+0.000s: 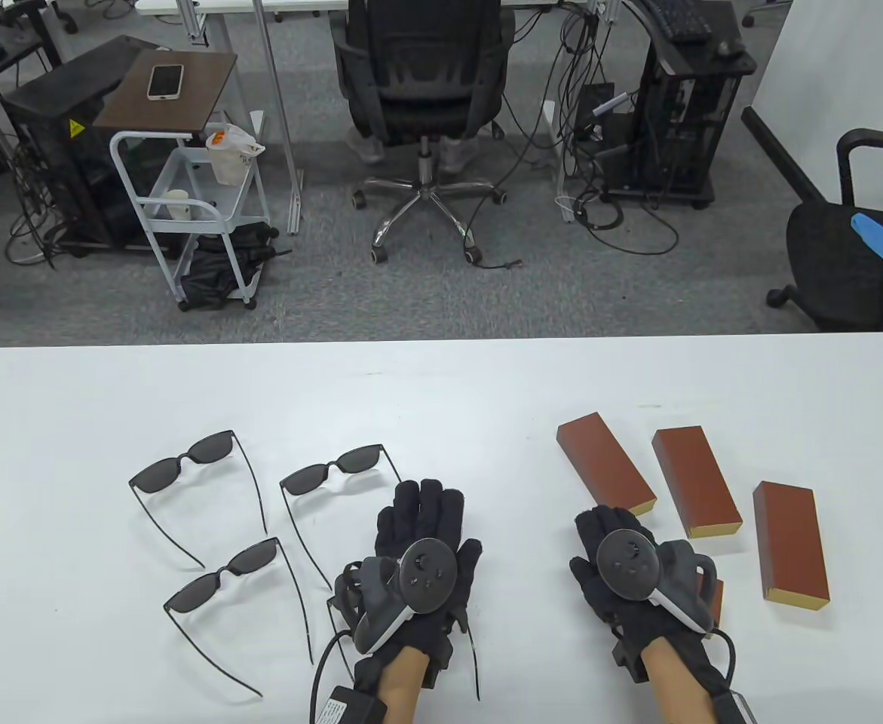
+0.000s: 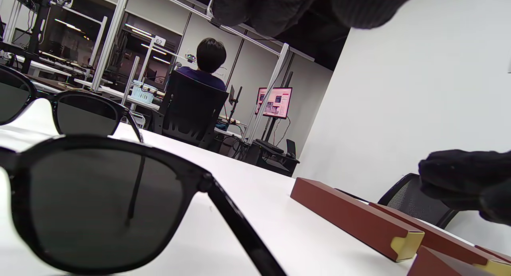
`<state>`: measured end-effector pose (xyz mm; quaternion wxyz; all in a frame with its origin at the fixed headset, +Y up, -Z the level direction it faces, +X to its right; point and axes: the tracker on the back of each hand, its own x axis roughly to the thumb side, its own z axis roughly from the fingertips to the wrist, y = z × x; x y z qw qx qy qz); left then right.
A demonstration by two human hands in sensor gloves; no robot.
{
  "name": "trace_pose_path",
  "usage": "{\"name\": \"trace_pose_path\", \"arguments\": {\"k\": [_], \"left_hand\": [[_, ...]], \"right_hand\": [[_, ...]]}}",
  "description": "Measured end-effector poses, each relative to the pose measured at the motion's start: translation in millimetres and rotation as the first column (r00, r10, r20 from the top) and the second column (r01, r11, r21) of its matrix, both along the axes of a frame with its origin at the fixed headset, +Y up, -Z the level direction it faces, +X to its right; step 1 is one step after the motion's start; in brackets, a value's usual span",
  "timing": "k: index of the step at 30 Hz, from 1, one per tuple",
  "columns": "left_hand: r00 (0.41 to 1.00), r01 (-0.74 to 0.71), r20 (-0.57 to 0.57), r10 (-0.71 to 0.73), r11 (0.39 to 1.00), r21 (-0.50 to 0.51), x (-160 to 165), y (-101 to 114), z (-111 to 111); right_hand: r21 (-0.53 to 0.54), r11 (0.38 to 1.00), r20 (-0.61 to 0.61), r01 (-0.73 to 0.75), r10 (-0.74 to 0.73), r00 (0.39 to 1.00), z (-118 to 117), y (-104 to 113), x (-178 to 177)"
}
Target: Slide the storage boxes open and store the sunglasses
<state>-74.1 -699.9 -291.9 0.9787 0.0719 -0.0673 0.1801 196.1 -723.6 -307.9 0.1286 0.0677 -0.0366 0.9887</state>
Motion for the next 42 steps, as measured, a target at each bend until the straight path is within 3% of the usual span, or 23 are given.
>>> {"name": "trace_pose_path", "arguments": {"k": [10,18,24,28,34,42], "left_hand": [[0.997,0.074,-0.011,-0.073,0.996,0.046,1,12,-1],[0.95,0.295,-0.059,-0.306,0.944,-0.15,-39,18,-11],[0.866,0.455,-0.053,-0.498,0.827,-0.33,-69,7,-16],[0.813,0.535,-0.011,-0.582,0.754,-0.381,-70,-4,-18],[0.781,0.582,0.03,-0.624,0.711,-0.395,-62,-18,-19],[0.824,0.515,0.018,-0.567,0.734,-0.443,-59,-24,-19]], "right_hand": [[0.006,1.0,-0.01,0.008,-0.008,1.0,-2,2,-1],[-0.005,1.0,-0.019,0.0,0.0,1.0,-3,3,-3],[-0.016,1.0,-0.021,-0.001,0.001,1.0,-3,4,-3],[-0.018,1.0,-0.017,0.002,-0.003,1.0,-3,4,-3],[-0.023,1.0,-0.02,0.003,-0.004,1.0,-3,4,-2],[-0.026,1.0,-0.02,0.005,-0.006,1.0,-2,5,-1]]}}
